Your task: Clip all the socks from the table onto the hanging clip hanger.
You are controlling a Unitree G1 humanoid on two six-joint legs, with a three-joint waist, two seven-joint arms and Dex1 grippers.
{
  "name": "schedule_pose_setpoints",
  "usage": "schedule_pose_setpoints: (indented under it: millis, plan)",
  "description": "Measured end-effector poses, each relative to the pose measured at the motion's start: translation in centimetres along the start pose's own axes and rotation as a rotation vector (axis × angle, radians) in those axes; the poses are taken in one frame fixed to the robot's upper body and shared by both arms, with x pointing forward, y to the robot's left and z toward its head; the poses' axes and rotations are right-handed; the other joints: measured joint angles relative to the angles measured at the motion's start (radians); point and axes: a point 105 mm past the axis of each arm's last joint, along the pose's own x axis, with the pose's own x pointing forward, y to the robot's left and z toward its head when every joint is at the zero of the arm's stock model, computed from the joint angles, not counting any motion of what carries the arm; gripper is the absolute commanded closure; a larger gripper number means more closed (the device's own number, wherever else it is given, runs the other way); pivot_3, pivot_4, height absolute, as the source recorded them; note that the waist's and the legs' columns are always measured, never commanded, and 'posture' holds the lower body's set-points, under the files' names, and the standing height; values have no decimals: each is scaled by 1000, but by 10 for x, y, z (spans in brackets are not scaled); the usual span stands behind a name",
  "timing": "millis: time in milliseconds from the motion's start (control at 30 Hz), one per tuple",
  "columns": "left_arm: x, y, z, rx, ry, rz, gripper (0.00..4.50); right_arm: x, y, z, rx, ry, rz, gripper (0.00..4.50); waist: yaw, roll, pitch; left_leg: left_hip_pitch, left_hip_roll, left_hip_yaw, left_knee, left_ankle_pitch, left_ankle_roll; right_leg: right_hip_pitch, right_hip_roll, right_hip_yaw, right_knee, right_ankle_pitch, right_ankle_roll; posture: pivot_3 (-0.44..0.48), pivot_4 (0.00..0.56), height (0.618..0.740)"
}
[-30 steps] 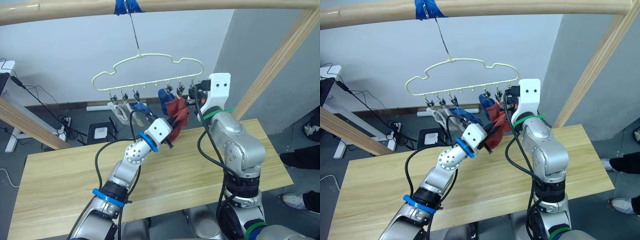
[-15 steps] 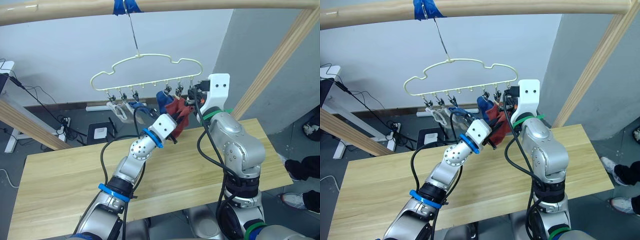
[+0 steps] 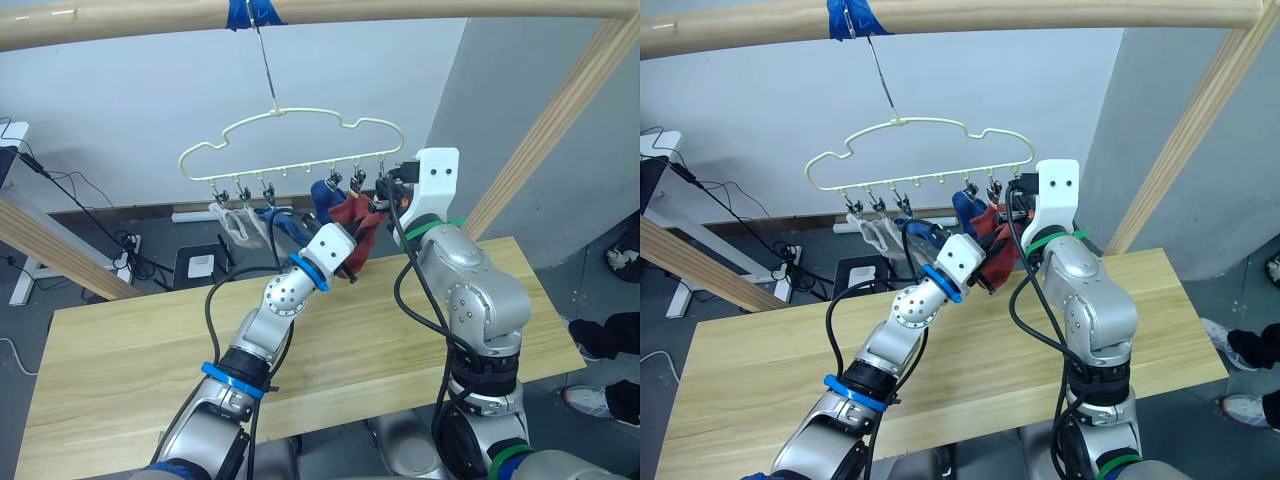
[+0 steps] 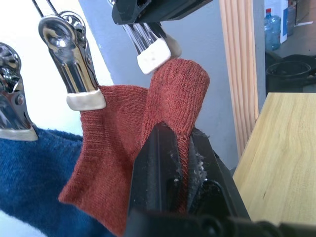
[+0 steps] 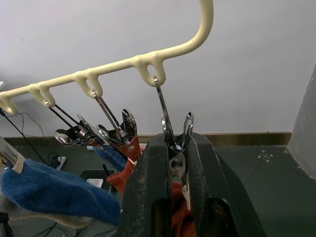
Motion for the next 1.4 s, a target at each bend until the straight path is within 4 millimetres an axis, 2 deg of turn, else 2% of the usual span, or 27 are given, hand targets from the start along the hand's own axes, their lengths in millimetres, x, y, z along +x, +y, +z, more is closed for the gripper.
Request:
schedule_pose_setpoints:
  millis: [433,667,1400]
  plan:
    - [5,1,6,1,-20,11,4500,0,0,0,0,3,-1,4369,0,0,0,0,0,0,0,0,0,0,0,0,0,0,0,-344,238,733]
    - [3,-3,-4,-2,19,-4,4500,0,0,0,0,3,-1,4369,-1,0,0,0,0,0,0,0,0,0,0,0,0,0,0,-344,238,733]
    - [7,-14,-5,-33,43,-54,4500,0,0,-1,-1,6,-1,4369,-3,0,0,0,0,0,0,0,0,0,0,0,0,0,0,-348,232,733]
